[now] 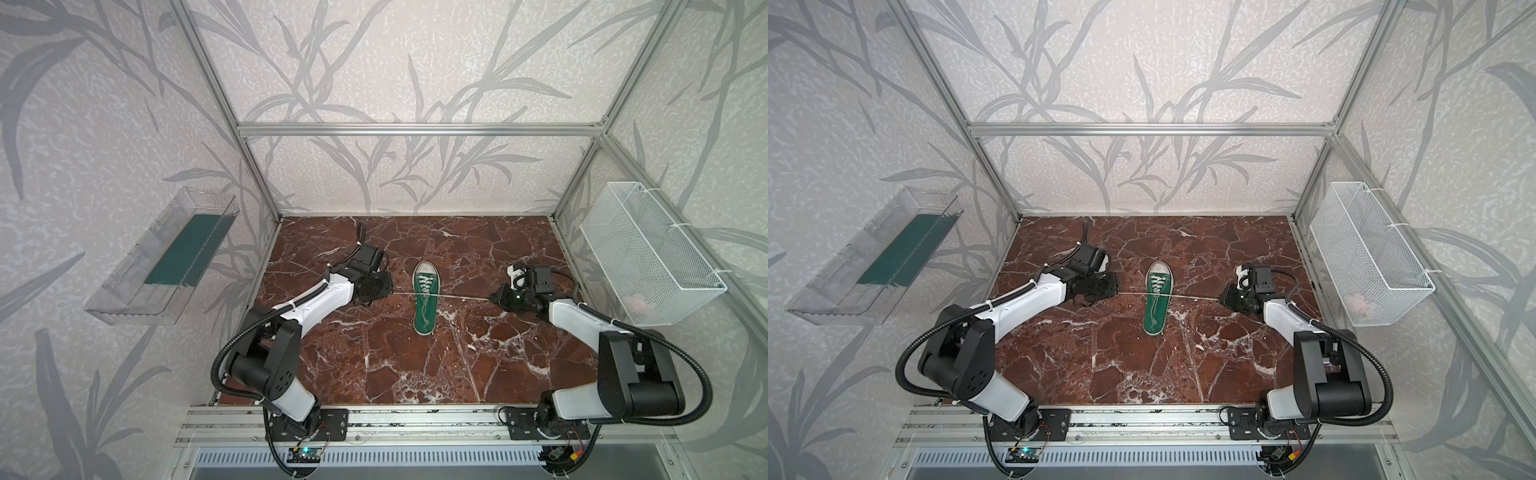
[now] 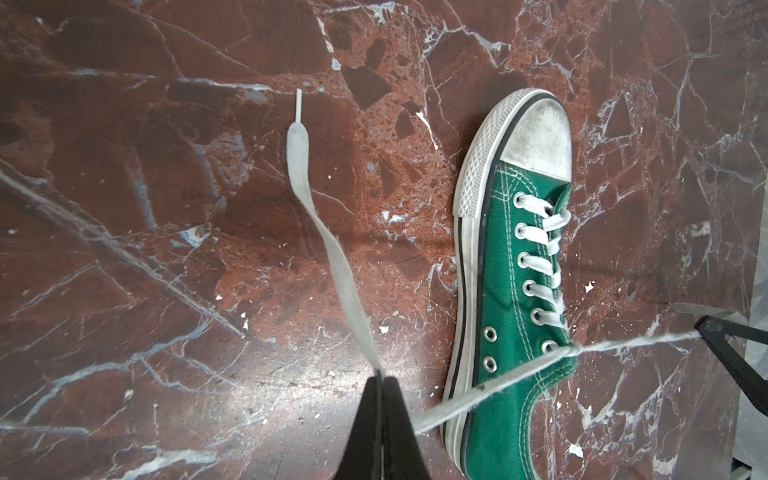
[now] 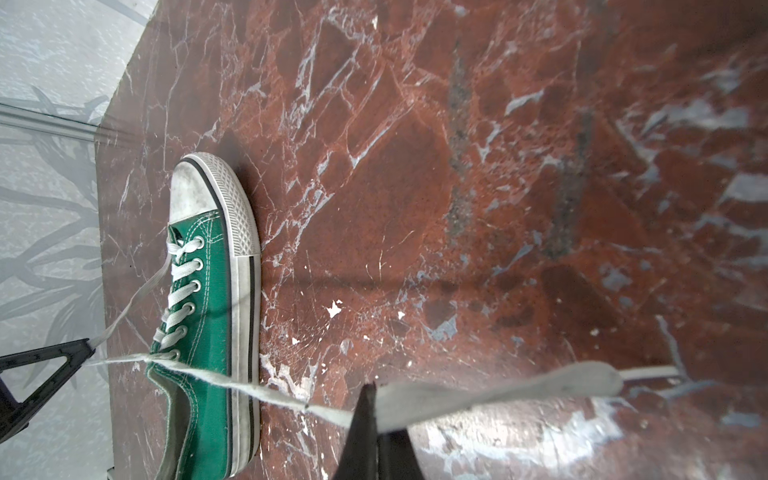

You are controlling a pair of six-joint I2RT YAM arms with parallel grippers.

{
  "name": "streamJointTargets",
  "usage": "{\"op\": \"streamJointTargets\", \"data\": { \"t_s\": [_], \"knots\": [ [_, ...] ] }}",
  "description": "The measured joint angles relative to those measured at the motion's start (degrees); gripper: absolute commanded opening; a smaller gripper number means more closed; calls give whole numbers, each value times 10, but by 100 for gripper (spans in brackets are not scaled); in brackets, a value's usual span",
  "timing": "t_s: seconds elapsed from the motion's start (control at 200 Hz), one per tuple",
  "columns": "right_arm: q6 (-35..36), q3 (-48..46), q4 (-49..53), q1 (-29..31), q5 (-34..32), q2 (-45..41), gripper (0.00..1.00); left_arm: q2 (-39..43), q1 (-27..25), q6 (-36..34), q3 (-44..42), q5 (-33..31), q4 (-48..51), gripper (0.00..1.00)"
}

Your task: Tie the shoes

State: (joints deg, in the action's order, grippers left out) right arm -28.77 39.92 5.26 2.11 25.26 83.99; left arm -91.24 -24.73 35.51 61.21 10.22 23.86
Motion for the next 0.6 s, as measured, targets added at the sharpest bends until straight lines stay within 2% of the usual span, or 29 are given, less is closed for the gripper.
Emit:
{"op": "streamJointTargets", "data": {
  "t_s": [0.235,0.6],
  "knots": [
    [1,47,-4,-2,38,61,0,12,0,0,-6,-27,10,0],
    [2,50,-1,-9,43,69,0,22,0,2,-7,-22,14,0]
  ]
}}
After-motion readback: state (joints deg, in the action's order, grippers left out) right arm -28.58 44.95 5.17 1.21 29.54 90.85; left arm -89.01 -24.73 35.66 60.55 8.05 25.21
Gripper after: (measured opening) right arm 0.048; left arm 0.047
